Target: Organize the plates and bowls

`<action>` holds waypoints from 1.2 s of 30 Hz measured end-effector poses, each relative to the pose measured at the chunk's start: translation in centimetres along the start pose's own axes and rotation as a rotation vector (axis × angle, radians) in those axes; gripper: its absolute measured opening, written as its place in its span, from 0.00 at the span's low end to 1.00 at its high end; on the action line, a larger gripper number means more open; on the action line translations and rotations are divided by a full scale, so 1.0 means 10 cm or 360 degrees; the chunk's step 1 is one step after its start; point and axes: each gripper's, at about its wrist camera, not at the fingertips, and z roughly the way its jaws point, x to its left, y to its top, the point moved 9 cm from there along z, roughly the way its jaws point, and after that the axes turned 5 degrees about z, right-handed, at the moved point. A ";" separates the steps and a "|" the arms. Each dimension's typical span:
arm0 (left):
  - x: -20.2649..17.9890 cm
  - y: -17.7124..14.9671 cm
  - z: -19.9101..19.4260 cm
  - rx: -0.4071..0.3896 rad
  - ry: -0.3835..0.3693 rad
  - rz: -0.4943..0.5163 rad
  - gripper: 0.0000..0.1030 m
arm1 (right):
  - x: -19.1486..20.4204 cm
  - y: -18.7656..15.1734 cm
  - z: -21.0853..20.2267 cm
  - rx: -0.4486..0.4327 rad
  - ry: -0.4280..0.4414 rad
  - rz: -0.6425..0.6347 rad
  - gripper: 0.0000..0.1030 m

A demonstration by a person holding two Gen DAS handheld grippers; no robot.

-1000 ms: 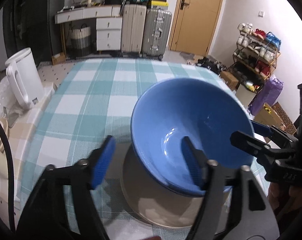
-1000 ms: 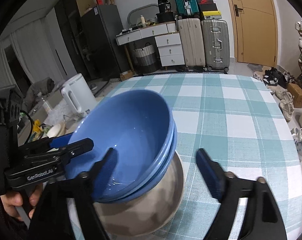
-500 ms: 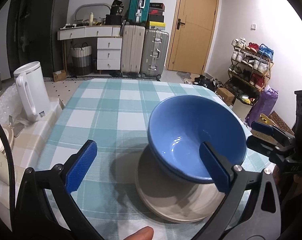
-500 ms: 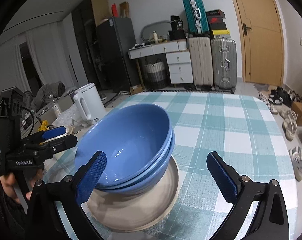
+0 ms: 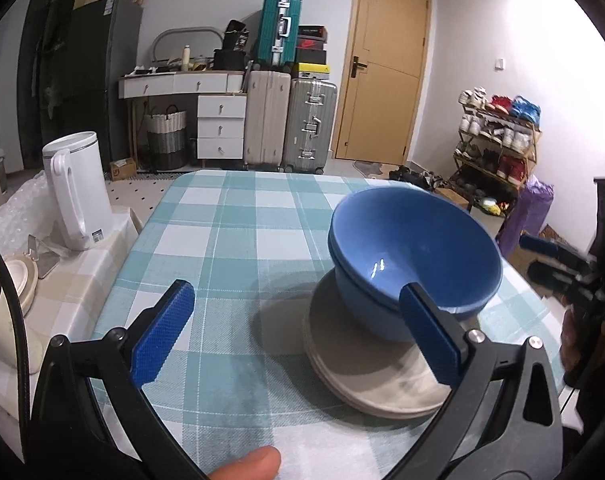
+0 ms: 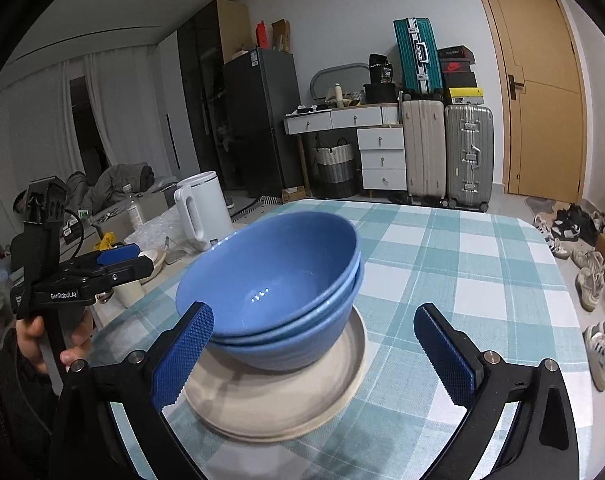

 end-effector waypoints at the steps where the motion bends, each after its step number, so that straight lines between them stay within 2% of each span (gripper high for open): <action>1: 0.00 -0.04 0.00 0.0000 -0.0002 0.0015 0.99 | -0.01 -0.02 -0.02 0.0000 0.0001 -0.0009 0.99; 10: 0.03 -0.31 0.08 -0.0013 -0.0067 0.0033 0.99 | -0.17 -0.23 -0.18 -0.0030 0.0007 -0.0060 0.99; 20: 0.04 -0.32 0.16 -0.0097 -0.0106 0.0017 0.99 | -0.21 -0.47 -0.18 -0.0046 0.0000 -0.0105 0.99; 36: 0.05 -0.33 0.22 -0.0162 -0.0097 0.0018 0.99 | -0.09 -0.56 -0.20 -0.0066 0.0036 -0.0153 1.00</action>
